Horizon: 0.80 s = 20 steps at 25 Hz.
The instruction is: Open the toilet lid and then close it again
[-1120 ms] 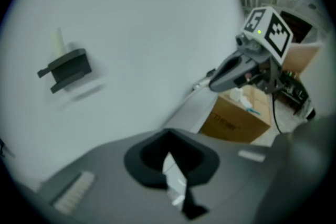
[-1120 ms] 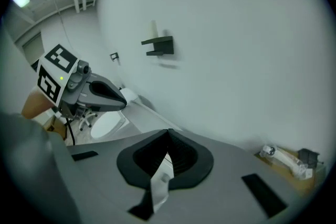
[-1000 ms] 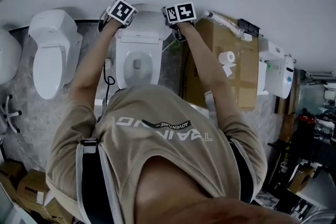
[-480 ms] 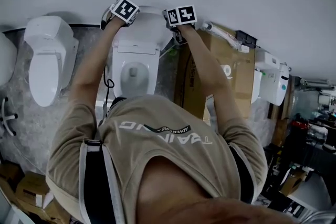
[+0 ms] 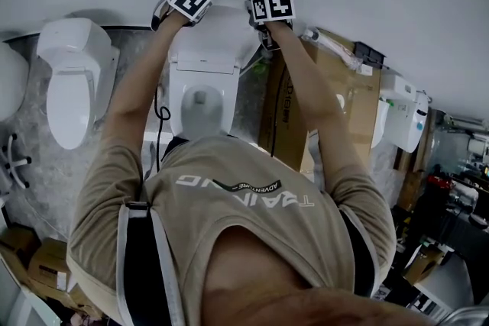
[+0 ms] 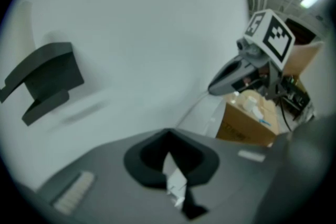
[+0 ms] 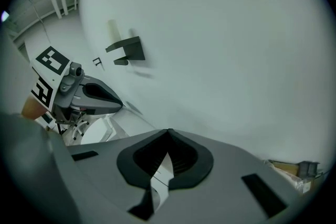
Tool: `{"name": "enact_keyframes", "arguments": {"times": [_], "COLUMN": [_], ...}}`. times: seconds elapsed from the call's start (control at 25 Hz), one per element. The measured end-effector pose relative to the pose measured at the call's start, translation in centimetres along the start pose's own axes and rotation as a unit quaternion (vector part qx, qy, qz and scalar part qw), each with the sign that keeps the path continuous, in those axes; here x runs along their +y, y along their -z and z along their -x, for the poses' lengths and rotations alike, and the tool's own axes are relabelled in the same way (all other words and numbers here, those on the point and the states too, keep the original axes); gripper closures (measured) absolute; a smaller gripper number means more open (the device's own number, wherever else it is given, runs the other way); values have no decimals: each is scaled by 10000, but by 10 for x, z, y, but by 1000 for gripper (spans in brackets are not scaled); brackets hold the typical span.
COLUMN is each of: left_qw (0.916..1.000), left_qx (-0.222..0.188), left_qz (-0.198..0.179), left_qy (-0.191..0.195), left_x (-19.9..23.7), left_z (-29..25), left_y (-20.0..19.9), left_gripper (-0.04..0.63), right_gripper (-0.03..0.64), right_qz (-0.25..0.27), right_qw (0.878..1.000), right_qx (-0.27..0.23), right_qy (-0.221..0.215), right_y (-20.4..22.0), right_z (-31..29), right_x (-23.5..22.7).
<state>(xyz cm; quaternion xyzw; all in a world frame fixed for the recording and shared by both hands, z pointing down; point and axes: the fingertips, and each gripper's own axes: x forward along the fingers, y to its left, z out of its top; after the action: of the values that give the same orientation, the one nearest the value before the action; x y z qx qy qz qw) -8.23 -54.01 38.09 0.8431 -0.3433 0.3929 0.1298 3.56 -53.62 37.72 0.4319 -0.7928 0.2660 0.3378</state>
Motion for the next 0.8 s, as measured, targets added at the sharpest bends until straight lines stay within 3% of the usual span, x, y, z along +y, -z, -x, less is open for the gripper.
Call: {"name": "enact_keyframes", "arguments": {"times": [0.2,0.4,0.56,0.68,0.8], "left_qw": [9998,9999,9988,10000,9994], "left_qx": [-2,-18,-257,-54,-63], "left_qz": [-192,86,383,-14,-331], "left_qy": [-101,-49,177,-22,-101], "left_x": [3,12,8,0,-2], "left_z": [-6,-5,0,2,1], "left_y": [-4,3,-2,5,1], "left_gripper": [606,604,603,604,605], "right_gripper": [606,606,606,606,606], "right_qz": [14,-189,-49,101,-174], "right_qw": [9998,9993,9999,9998,9987], "right_qx": [107,95,-18,165,327], "right_qy": [-147,-294,-86,-52,-348], "right_y": [-4,-3,-19,-21,-20], "right_z": [-7,-10,-7,-17,-27], "right_x": [-6,-5,-11,-10,-7]}}
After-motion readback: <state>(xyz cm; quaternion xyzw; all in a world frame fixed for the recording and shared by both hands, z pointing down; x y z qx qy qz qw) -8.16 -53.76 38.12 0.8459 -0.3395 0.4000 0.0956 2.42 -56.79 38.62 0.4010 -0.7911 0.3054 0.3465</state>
